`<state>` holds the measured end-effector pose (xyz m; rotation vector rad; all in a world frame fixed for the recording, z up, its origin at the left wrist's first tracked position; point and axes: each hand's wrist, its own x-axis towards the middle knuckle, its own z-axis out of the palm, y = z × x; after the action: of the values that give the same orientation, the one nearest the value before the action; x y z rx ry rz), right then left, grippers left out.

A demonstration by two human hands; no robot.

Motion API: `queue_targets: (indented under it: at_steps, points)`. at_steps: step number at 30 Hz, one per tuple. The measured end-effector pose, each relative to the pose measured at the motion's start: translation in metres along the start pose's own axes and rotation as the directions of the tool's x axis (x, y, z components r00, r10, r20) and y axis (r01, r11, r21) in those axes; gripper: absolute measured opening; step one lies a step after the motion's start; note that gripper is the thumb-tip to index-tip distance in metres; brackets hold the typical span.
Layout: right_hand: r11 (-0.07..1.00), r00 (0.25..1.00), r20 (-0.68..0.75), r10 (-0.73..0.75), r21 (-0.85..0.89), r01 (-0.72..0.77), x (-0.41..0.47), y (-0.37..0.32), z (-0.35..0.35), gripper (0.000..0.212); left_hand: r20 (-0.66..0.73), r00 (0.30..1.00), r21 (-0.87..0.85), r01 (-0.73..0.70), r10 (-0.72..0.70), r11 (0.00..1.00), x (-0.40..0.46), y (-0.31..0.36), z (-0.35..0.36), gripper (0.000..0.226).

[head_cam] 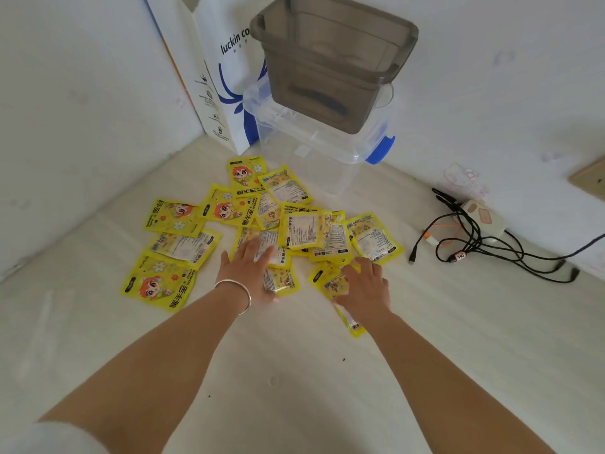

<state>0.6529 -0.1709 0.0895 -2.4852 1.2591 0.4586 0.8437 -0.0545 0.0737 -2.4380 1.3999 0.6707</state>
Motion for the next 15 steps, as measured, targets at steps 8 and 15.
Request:
queue_targets:
  at_steps: [8,15]
  points:
    - [0.999,0.999,0.028,0.046,-0.012,-0.045,0.009,-0.004,-0.002,0.077,-0.14,0.99,0.123,0.03,-0.012,0.992,0.007,0.008,0.0,0.068]
    - [0.976,0.966,0.137,0.218,-0.026,-0.216,0.018,-0.005,-0.006,0.081,-0.24,0.97,0.236,0.023,0.035,0.971,0.011,0.008,-0.01,0.043]
